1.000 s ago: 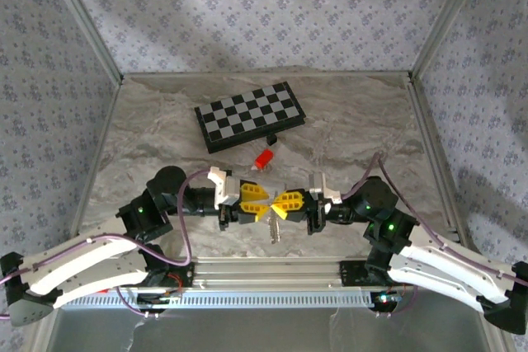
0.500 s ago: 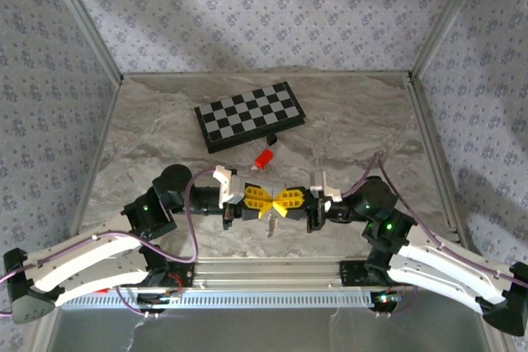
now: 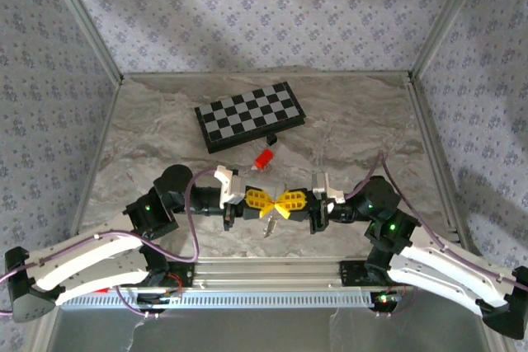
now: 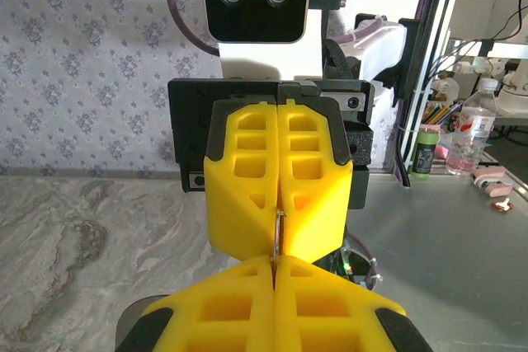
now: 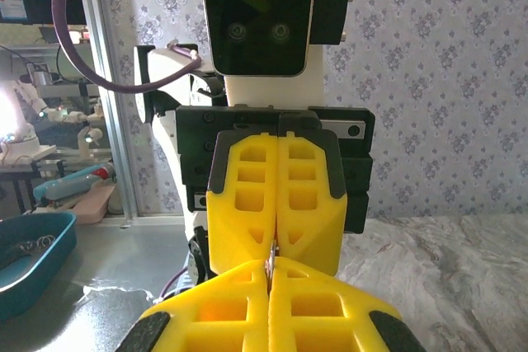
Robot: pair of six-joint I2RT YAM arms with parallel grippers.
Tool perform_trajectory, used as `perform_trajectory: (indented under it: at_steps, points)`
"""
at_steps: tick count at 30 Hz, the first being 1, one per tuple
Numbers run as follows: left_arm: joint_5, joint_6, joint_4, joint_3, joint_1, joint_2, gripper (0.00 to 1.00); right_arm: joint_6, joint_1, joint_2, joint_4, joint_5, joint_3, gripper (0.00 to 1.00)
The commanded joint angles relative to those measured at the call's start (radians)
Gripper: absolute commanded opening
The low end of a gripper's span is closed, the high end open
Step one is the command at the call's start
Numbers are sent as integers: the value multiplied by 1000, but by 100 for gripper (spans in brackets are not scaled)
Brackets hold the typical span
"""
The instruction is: Put the keys on the keyring
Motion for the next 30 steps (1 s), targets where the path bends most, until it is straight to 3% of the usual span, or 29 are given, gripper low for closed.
perform_trajectory:
  at_steps: [1,5,8,10,16,22,30]
  points:
    - [-36,13,15,21,-6,-8,0,-34,1,-18,-100,-28,35,8]
    - [-90,35,-50,25,-6,-17,0,-49,-3,-61,-220,34,59,42]
    - [-116,48,-85,14,-6,-25,0,-39,-6,-101,-321,99,74,59]
    - [-135,55,-102,8,-7,-24,0,-25,-10,-108,-415,144,99,64]
    - [-161,33,-85,-39,8,-18,0,57,-87,-66,-562,288,121,66]
    - [-164,16,-56,-85,15,-40,0,201,-339,95,-590,173,89,61]
    - [-165,-22,-33,-142,53,-83,0,202,-364,427,-628,218,111,57]
